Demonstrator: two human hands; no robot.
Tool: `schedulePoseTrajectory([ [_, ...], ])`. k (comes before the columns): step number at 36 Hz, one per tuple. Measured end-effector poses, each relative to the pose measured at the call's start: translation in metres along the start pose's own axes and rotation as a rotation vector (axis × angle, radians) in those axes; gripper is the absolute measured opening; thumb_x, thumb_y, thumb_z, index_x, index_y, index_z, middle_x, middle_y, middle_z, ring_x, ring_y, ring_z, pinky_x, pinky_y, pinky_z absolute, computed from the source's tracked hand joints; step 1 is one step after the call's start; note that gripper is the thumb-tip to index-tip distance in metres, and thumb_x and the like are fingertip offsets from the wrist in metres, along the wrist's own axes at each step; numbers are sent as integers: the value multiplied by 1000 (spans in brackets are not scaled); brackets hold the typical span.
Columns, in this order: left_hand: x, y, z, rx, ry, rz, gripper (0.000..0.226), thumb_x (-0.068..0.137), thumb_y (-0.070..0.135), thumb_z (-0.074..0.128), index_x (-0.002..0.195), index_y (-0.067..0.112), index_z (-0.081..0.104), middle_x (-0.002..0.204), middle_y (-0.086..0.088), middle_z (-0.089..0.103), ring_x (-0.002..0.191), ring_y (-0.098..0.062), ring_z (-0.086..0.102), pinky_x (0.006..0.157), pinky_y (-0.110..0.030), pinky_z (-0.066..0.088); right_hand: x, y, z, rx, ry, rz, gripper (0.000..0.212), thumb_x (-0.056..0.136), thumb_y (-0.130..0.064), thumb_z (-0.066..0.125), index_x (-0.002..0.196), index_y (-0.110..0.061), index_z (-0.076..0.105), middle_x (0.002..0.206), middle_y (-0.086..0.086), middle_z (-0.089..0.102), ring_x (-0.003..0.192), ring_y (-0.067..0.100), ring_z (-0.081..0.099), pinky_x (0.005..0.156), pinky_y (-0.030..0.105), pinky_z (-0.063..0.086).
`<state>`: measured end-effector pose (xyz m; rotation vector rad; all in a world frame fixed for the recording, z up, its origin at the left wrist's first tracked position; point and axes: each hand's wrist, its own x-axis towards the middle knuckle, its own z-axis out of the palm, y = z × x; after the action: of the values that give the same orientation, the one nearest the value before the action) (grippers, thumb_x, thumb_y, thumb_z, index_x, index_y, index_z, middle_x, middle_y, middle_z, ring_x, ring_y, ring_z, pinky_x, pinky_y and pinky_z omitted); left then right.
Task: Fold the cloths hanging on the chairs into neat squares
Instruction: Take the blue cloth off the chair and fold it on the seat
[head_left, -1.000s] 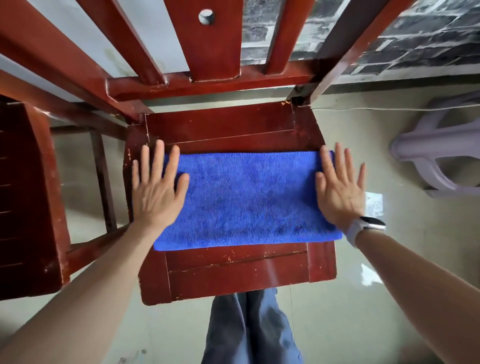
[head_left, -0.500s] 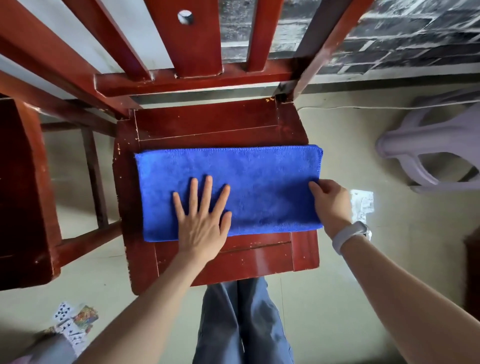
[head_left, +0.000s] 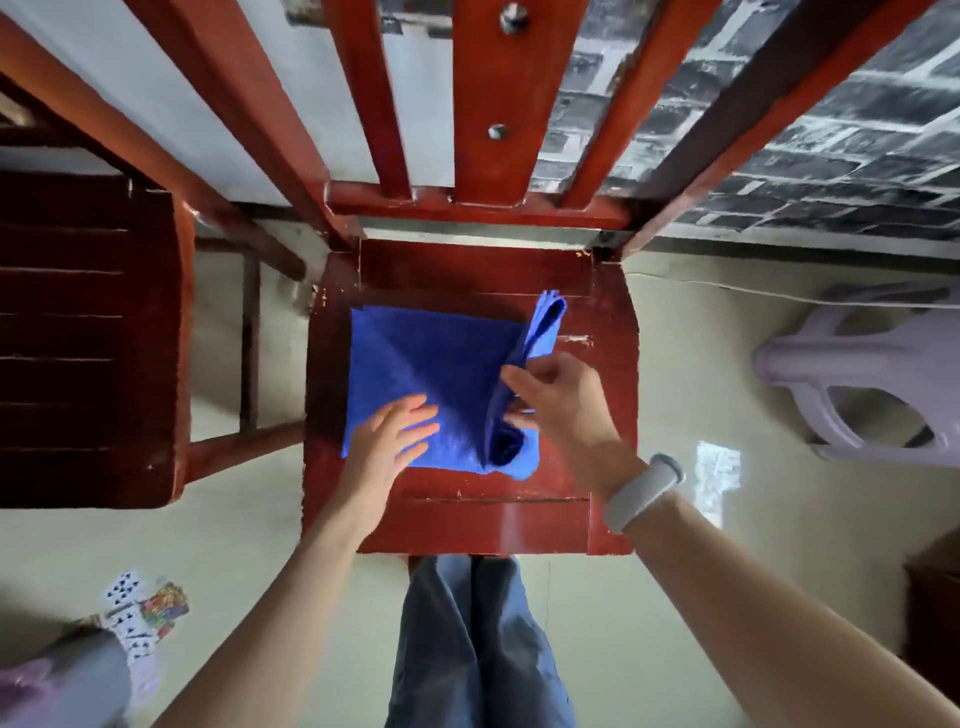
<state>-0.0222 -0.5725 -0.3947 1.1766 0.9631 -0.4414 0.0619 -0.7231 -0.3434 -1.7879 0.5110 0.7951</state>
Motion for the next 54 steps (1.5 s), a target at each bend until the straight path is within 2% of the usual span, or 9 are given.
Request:
schedulePoseTrajectory([
  [3, -2, -3, -16, -295, 32, -138, 36, 98, 40, 28, 104, 18, 55, 101, -1, 61, 92, -14, 59, 82, -32, 46, 6, -12, 44, 59, -142, 73, 5, 88, -1, 52, 90, -5, 53, 70, 7, 56, 50, 10, 61, 57, 27, 58],
  [6, -1, -12, -23, -344, 41, -136, 40, 96, 42, 34, 120, 14, 50, 110, -2, 59, 104, -21, 57, 91, -36, 44, 24, -4, 65, -295, -41, -72, 22, 87, -6, 48, 105, -11, 60, 99, 11, 66, 90, 29, 63, 89, 39, 49],
  [12, 11, -22, -13, 23, 179, 29, 13, 84, 25, 63, 75, 24, 53, 80, -1, 50, 69, -17, 54, 78, -35, 51, 65, -7, 60, -889, 112, -454, 35, 90, -14, 45, 124, -14, 53, 130, 8, 49, 121, 31, 39, 97, 39, 32],
  [18, 15, -30, -8, 136, 328, 148, 18, 76, 14, 48, 88, 17, 61, 74, 1, 57, 73, -20, 55, 73, -35, 47, 94, -23, 67, -1188, -76, -386, 46, 94, -28, 42, 139, -20, 35, 141, 6, 38, 132, 26, 30, 105, 44, 25],
  [22, 9, -31, -2, -23, 274, 177, 34, 82, 2, 52, 110, 22, 52, 94, 7, 54, 87, -15, 54, 84, -37, 50, 96, -24, 69, -1202, -71, -353, 43, 91, -25, 47, 134, -17, 43, 135, 10, 41, 129, 29, 32, 102, 44, 29],
  [34, 5, -28, 6, 25, 432, 265, 16, 79, -3, 58, 86, 11, 52, 78, 10, 52, 73, -4, 51, 67, -4, 37, 97, -30, 58, -932, -105, -357, 15, 79, -22, 62, 85, -25, 49, 96, 4, 56, 103, 30, 53, 92, 43, 42],
  [39, -8, -37, -7, -57, 505, 250, 27, 80, -1, 59, 100, 15, 52, 90, 6, 55, 85, -12, 55, 77, -16, 43, 84, -36, 62, -754, -158, -507, 20, 81, -12, 64, 92, -20, 49, 72, -19, 48, 72, 9, 48, 70, 14, 39],
  [43, -8, -43, -20, -50, 586, 171, 32, 81, 7, 62, 112, 11, 54, 94, 1, 59, 88, -12, 58, 78, -20, 42, 83, -38, 84, -883, -247, -635, 23, 83, -18, 63, 104, -16, 55, 79, -21, 51, 86, 16, 54, 96, 41, 38],
  [54, 13, -50, -43, -12, 587, 97, 27, 79, 23, 67, 104, 15, 58, 91, -1, 65, 91, -20, 64, 87, -43, 52, 98, -26, 117, -1127, -44, -665, 38, 89, -30, 52, 125, -19, 47, 125, 2, 52, 119, 23, 42, 97, 38, 27],
])
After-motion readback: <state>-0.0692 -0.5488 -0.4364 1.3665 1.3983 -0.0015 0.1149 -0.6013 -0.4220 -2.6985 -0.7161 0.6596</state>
